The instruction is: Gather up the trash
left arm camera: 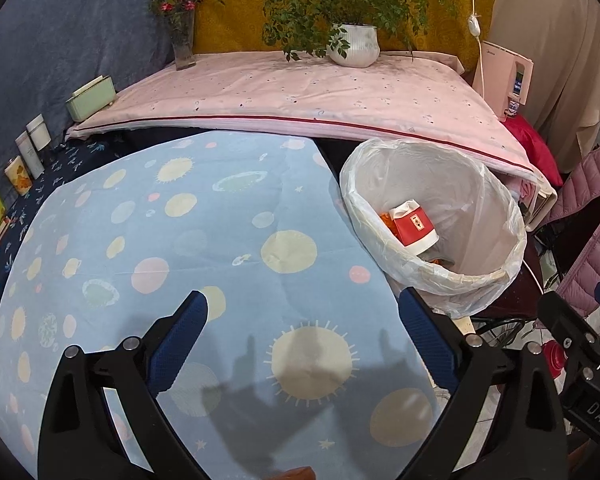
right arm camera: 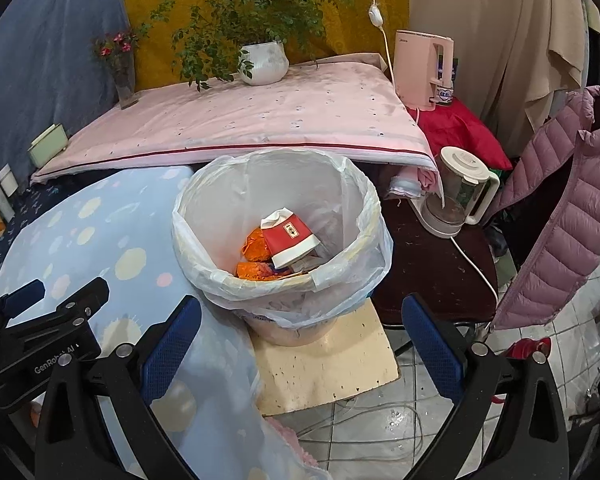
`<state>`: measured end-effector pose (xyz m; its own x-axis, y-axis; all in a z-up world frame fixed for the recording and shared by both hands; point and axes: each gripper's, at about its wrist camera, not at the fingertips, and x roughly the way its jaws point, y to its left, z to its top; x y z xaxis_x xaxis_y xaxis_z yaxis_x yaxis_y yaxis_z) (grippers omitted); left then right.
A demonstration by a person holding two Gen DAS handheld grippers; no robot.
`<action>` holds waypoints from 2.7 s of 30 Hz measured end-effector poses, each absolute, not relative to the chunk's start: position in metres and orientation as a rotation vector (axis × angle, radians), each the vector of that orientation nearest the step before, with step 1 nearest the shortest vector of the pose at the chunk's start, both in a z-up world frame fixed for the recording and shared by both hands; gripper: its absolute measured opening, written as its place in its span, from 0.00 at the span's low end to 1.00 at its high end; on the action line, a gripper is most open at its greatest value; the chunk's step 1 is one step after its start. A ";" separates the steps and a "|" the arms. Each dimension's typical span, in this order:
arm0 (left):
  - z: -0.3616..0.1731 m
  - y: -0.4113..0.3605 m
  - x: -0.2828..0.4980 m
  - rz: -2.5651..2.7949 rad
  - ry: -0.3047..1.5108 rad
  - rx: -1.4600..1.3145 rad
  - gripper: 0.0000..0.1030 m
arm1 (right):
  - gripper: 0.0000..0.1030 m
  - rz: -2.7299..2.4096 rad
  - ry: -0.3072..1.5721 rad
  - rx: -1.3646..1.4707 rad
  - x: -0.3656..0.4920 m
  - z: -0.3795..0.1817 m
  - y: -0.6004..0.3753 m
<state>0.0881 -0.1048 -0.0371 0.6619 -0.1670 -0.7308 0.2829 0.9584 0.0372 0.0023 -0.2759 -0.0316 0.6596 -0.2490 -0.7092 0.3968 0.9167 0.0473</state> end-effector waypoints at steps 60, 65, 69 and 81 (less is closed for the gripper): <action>-0.016 -0.107 0.118 -0.288 0.862 0.215 0.89 | 0.94 -0.389 0.835 0.174 0.028 -0.021 -0.258; -0.017 -0.111 0.119 -0.292 0.860 0.219 0.89 | 0.94 -0.391 0.836 0.175 0.029 -0.022 -0.260; -0.016 -0.112 0.119 -0.284 0.844 0.219 0.89 | 0.94 -0.391 0.838 0.172 0.030 -0.023 -0.260; -0.015 -0.111 0.121 -0.293 0.828 0.224 0.88 | 0.94 -0.397 0.837 0.172 0.031 -0.025 -0.264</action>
